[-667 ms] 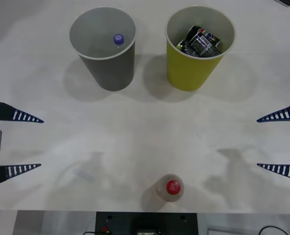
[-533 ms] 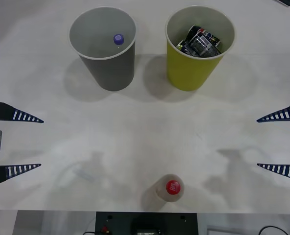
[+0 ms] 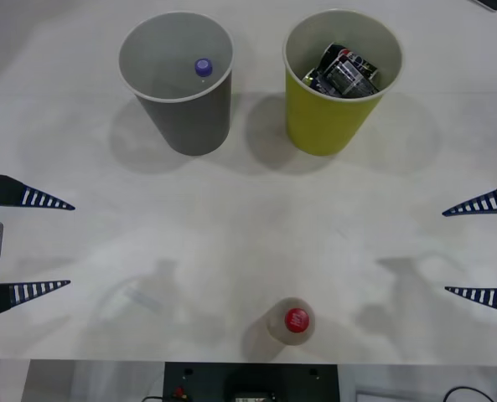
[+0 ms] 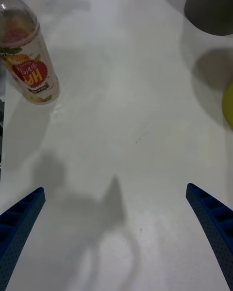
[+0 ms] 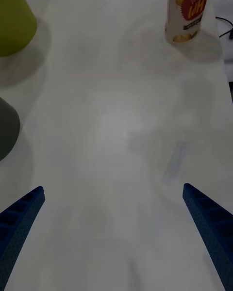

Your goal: Put the can into the green bin and the plastic bottle into the gray bin

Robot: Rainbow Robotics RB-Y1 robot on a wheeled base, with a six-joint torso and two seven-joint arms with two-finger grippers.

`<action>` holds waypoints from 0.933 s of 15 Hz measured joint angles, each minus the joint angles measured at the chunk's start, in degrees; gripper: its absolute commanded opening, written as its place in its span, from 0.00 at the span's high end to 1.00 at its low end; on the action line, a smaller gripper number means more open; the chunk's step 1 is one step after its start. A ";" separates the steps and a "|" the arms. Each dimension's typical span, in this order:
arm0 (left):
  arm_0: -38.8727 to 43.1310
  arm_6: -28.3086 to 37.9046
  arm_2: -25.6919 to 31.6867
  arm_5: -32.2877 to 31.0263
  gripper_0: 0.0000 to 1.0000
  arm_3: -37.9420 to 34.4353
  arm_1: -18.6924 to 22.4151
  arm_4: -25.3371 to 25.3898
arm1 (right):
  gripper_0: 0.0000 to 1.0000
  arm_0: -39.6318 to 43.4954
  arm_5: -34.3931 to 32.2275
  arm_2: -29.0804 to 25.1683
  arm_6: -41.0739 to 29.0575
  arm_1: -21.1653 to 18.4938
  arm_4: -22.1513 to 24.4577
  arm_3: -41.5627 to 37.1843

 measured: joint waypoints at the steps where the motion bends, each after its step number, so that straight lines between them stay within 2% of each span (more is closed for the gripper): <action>1: 0.00 0.00 0.00 0.00 0.02 0.00 0.00 0.00 | 0.00 -0.56 -0.97 0.01 0.50 0.18 -0.02 0.51; 7: 0.00 0.00 0.00 0.00 0.02 0.00 0.00 0.00 | 0.00 -6.37 -11.57 0.83 4.18 3.39 -0.25 5.67; 14: 0.00 0.00 0.00 0.00 0.02 0.00 0.00 0.00 | 0.00 -12.56 -11.67 10.71 17.64 3.49 -6.51 15.45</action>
